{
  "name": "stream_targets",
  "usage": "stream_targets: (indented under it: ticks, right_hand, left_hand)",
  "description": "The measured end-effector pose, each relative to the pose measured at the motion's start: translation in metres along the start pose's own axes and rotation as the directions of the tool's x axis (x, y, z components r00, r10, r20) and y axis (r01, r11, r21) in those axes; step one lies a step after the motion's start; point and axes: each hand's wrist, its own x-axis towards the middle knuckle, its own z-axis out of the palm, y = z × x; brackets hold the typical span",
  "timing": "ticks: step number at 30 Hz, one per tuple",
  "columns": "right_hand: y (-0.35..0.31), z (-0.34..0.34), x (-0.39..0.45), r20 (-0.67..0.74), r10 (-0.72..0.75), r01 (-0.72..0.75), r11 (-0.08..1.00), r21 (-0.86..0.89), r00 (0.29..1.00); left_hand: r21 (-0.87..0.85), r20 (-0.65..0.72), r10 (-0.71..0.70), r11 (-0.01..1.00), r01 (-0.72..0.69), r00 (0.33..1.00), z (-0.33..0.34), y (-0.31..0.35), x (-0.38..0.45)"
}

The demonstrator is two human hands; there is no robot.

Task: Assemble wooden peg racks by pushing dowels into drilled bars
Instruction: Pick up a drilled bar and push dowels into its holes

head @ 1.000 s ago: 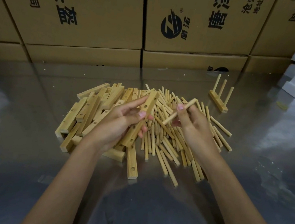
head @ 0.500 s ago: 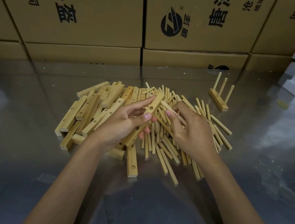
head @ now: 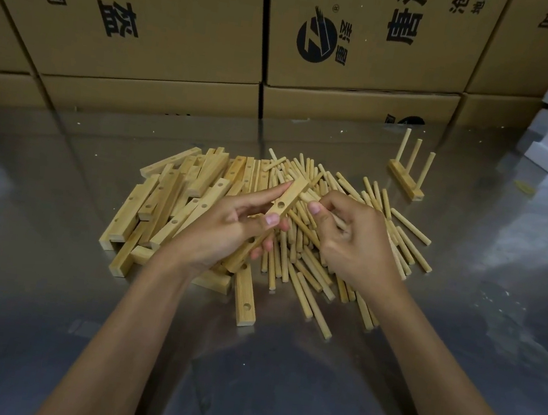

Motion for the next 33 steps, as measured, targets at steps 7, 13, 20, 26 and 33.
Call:
stream_targets:
  ticks: [7, 13, 20, 26, 33]
  right_hand:
    - [-0.005, 0.001, -0.001, 0.317, 0.416, -0.517, 0.581, 0.629, 0.852]
    - [-0.006, 0.016, -0.008, -0.089, 0.011, -0.013, 1.0, -0.021, 0.996]
    - [-0.003, 0.025, -0.008, -0.011, -0.067, 0.058, 0.928, -0.369, 0.998]
    - [-0.007, 0.011, -0.001, 0.259, 0.386, -0.463, 0.771, 0.437, 0.886]
    - [0.002, -0.002, 0.01, 0.482, 0.403, -0.623, 0.598, 0.505, 0.778]
  left_hand:
    - [0.089, 0.001, -0.006, 0.996, 0.006, 1.0, 0.001, 0.0, 0.0]
    - [0.096, -0.033, -0.035, 0.995, 0.038, 0.999, -0.002, 0.001, 0.001]
    - [0.198, -0.059, -0.034, 0.979, 0.045, 0.998, 0.001, 0.005, 0.001]
    - [0.219, -0.019, -0.021, 0.976, 0.025, 1.0, 0.002, 0.006, 0.0]
    - [0.204, -0.025, -0.065, 0.977, 0.068, 0.998, 0.008, 0.002, 0.003]
